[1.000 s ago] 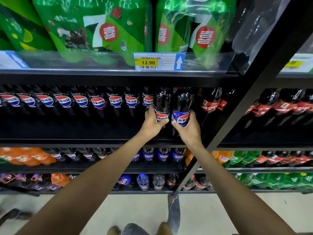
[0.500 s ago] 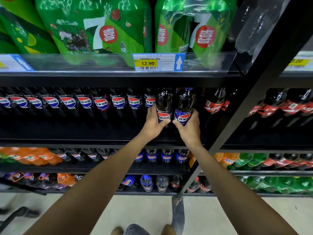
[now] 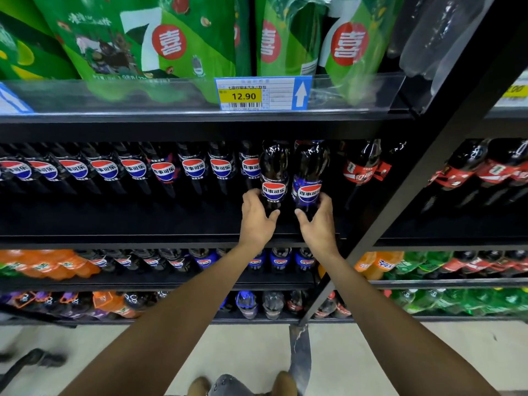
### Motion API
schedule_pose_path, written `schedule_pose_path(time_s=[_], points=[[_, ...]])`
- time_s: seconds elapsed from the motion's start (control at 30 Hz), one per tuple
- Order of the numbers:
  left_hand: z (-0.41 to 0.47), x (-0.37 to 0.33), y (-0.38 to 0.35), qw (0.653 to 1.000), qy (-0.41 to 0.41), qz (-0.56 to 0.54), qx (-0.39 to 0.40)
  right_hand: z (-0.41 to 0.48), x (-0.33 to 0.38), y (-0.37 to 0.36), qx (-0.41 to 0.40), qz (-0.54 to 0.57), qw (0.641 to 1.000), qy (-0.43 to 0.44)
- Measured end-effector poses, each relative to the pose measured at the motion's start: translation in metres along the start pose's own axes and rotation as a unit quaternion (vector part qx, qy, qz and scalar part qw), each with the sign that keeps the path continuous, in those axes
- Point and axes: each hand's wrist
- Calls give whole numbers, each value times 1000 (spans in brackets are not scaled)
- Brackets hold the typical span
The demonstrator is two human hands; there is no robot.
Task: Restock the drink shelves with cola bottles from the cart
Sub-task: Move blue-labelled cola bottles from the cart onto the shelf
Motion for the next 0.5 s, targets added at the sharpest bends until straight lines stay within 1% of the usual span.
schedule_pose_path(time_s=[0.17, 0.27, 0.37, 0.5], points=[[15, -8, -5, 999, -24, 22, -1, 17, -2, -6, -31, -17, 999, -8], [21, -8, -12, 1000, 0, -1, -2, 26, -3, -11, -52, -22, 998, -24], [25, -8, -22, 998, 26, -41, -32, 34, -4, -15, -61, -22, 997, -30], [29, -8, -33, 993, 50, -75, -75, 45, -8, -16, -67, -32, 997, -16]])
Point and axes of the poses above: each hand's wrist, its own z-axis towards the middle knuckle, its own y-axis out of the back of the hand, x = y × z, and after that the axes turned 4 degrees about y, right-handed
